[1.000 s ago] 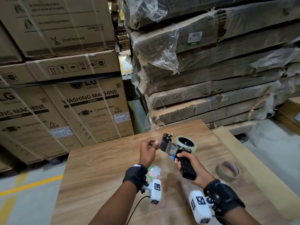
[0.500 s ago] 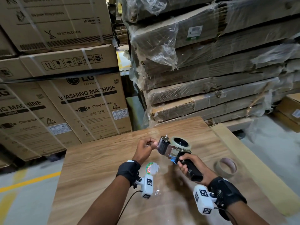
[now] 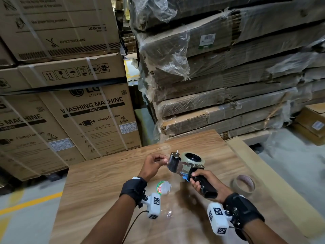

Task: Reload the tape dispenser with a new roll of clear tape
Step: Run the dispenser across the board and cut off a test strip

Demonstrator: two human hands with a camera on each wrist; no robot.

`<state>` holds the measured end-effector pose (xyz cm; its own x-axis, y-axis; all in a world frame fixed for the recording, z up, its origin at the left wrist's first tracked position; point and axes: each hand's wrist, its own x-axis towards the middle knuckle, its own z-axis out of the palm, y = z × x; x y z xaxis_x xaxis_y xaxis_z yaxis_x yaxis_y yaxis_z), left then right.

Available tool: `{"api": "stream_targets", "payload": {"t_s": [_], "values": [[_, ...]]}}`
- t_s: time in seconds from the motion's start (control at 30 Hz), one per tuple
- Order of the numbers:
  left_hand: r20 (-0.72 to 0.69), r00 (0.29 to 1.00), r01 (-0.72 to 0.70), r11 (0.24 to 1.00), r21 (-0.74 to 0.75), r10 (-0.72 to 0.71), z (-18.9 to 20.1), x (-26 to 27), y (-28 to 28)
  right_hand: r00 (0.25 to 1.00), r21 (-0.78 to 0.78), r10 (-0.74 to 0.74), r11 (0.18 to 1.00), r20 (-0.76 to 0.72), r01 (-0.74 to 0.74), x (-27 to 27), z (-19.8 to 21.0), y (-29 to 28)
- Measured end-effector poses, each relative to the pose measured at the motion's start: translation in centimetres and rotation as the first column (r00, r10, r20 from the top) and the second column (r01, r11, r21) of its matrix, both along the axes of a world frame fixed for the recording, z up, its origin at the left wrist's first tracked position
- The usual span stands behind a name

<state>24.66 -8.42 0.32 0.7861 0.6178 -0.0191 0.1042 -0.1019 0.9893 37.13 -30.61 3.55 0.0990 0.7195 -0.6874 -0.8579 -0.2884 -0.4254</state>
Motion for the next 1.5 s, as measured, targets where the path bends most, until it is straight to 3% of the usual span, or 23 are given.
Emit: {"api": "stream_targets", "payload": {"t_s": [0.27, 0.63, 1.03, 1.33, 1.5], "values": [[-0.005, 0.992, -0.124, 0.992, 0.012, 0.125, -0.5, 0.1, 2.2, 0.999, -0.011, 0.001, 1.0, 0.055, -0.001, 0.9, -0.6, 2.2], [-0.131, 0.978, -0.155, 0.986, 0.056, 0.161, -3.3, -1.5, 4.7, 0.977, -0.039, 0.038, 0.999, 0.209, -0.031, 3.4, -3.9, 7.9], [-0.227, 0.934, -0.262, 0.961, 0.087, 0.275, -6.3, -3.3, 5.7, 0.899, -0.177, 0.243, 0.966, 0.364, -0.19, 6.3, -9.1, 11.1], [-0.282, 0.912, -0.274, 0.955, 0.118, 0.296, -6.7, -3.8, 5.3, 0.905, -0.255, 0.25, 0.952, 0.345, -0.166, 5.8, -10.2, 11.0], [-0.309, 0.901, -0.283, 0.953, 0.108, 0.303, -6.4, -3.8, 5.0, 0.867, -0.297, 0.351, 0.921, 0.353, -0.252, 6.0, -10.9, 10.6]]}}
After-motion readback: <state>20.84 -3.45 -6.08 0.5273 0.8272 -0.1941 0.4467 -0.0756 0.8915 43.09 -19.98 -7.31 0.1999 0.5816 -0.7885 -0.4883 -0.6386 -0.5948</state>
